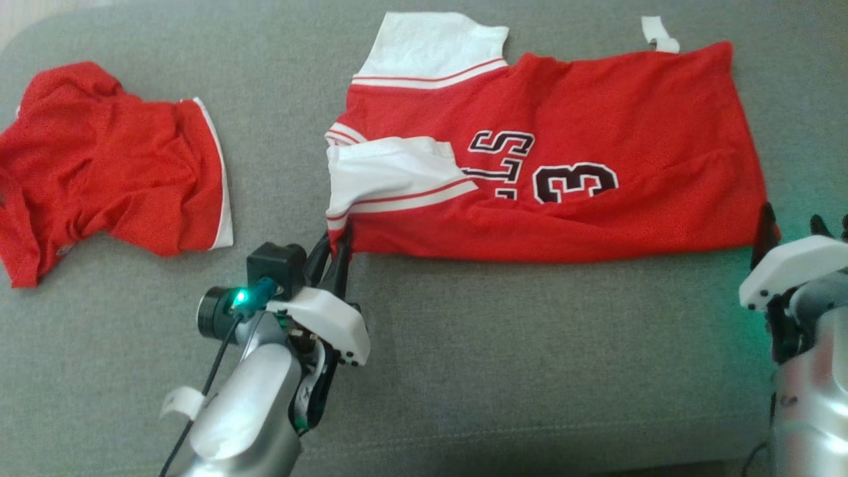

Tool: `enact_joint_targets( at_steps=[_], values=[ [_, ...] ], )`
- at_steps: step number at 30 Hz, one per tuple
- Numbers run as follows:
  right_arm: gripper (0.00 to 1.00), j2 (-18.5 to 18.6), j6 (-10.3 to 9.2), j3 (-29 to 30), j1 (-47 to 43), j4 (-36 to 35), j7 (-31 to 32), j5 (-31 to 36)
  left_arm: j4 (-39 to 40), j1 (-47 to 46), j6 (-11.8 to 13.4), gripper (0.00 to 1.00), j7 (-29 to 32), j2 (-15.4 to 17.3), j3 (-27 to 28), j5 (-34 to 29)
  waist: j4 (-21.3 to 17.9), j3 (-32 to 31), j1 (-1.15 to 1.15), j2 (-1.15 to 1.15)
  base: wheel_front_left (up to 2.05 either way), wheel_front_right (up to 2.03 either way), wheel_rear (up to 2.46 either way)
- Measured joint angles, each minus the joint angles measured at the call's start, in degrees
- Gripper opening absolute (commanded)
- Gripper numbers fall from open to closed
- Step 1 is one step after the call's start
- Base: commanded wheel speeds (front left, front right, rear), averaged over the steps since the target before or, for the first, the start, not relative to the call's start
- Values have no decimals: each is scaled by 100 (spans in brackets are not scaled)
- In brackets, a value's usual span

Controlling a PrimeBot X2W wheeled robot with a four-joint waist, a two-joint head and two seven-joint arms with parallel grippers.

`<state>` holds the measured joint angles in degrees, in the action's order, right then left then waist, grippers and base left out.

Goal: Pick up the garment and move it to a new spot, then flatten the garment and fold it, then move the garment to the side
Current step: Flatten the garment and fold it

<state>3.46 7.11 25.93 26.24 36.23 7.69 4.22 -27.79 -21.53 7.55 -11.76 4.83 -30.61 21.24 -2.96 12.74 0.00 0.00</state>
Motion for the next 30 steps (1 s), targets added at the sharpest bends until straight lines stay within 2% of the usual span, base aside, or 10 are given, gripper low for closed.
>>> enact_joint_targets(
  at_steps=[5, 11, 12, 13, 25, 30],
  values=[
    [100, -40, 0, 387, 330, 252, 30, 331, 81, -120, 2, 0, 5, 24, -3, -33, 74, 227, 0, 0, 0, 0, 0],
    [100, -63, 0, 361, 614, 655, 12, 246, 183, -274, 52, 0, 7, 123, 20, -51, 84, 457, 1, 0, 0, 0, 0],
    [57, -60, 0, 328, 639, 705, 12, 186, 183, -274, 53, 0, 7, 144, 22, -51, 72, 471, 1, 0, 0, 0, 0],
    [0, -58, 0, 286, 661, 746, 12, 131, 185, -274, 62, 0, 7, 165, 25, -51, 58, 481, 0, 0, 0, 0, 0],
    [0, -78, 0, 218, 532, 957, -18, 26, 96, -158, 152, 0, 110, 316, 38, -33, -107, 89, 0, 0, 0, 0, 0],
    [0, -85, 1, 226, 79, 728, 90, -243, 37, 271, 42, 0, 369, 378, -81, 89, -118, -238, 0, 0, 0, 0, 0]
  ],
)
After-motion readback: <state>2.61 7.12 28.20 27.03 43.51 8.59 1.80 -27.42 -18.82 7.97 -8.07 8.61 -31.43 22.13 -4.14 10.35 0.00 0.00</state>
